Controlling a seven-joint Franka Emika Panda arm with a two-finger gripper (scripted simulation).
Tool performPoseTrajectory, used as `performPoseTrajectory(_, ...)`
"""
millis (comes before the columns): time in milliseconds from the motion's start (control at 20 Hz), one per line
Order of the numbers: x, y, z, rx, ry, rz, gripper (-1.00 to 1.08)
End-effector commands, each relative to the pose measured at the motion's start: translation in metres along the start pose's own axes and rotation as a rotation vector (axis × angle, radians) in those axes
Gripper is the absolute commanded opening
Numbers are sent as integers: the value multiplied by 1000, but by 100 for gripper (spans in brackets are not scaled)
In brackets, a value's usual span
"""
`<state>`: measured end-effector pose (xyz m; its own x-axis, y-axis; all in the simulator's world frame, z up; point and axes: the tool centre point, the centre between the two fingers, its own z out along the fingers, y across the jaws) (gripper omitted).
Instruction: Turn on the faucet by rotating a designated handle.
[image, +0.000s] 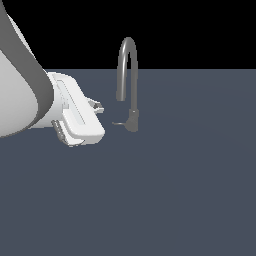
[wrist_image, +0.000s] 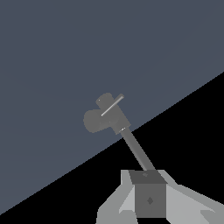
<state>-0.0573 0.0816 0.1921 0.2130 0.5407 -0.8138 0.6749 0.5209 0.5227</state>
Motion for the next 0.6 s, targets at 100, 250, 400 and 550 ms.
performPoseTrajectory(100, 13, -5, 10, -72, -8, -71, -100)
performPoseTrajectory(250, 22, -8, 18, -119, -14, -119, -100)
performPoseTrajectory(400, 30, -12, 26, -167, -21, -167, -100)
performPoseTrajectory(550, 37, -16, 33, -213, -27, -215, -100)
